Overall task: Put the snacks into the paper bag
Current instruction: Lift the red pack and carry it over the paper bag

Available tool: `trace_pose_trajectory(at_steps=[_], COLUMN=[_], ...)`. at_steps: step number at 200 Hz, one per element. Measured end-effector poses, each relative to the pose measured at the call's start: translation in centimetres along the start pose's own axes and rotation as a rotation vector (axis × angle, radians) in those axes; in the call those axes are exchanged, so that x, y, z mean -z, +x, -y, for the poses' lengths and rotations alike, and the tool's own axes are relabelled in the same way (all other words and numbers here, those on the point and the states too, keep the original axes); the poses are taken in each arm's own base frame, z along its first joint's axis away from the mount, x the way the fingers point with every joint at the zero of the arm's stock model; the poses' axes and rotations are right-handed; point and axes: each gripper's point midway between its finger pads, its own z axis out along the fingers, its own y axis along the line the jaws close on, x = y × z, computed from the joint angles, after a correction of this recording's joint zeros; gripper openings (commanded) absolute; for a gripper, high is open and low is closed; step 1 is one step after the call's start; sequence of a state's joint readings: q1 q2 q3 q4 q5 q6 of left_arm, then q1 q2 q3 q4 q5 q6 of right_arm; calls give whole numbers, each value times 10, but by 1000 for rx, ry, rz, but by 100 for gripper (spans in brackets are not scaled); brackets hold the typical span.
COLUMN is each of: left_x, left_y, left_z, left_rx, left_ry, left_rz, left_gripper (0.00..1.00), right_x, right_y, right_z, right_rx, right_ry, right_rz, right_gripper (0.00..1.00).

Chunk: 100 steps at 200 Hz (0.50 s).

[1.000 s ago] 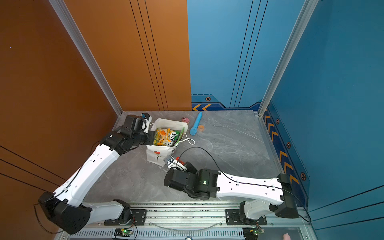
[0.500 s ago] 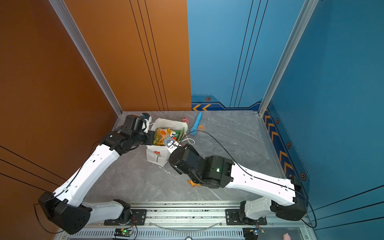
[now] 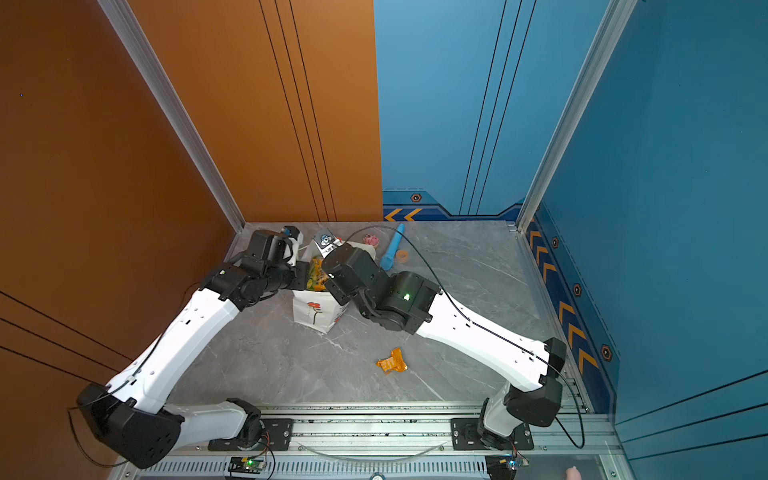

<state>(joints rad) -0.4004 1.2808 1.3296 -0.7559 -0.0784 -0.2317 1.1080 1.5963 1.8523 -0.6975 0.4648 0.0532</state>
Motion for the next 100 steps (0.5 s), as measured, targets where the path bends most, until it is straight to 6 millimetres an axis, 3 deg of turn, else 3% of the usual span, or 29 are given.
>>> trace_pose_trajectory(at_steps=[43,75,100], left_x=[0,0,0], left_y=[0,0,0], left_z=[0,0,0], left_rx=[0,0,0], left_ry=[0,0,0], left_rz=[0,0,0], left_gripper=[0,0,0], right_x=[-33,-64,-81], right_y=[2,19,32], right_z=[12,18,11], right_rx=[-85,-125,-137], right_ry=[-56,-81,-108], right_rz=[-43,-111,-156], right_gripper=[0,0,0])
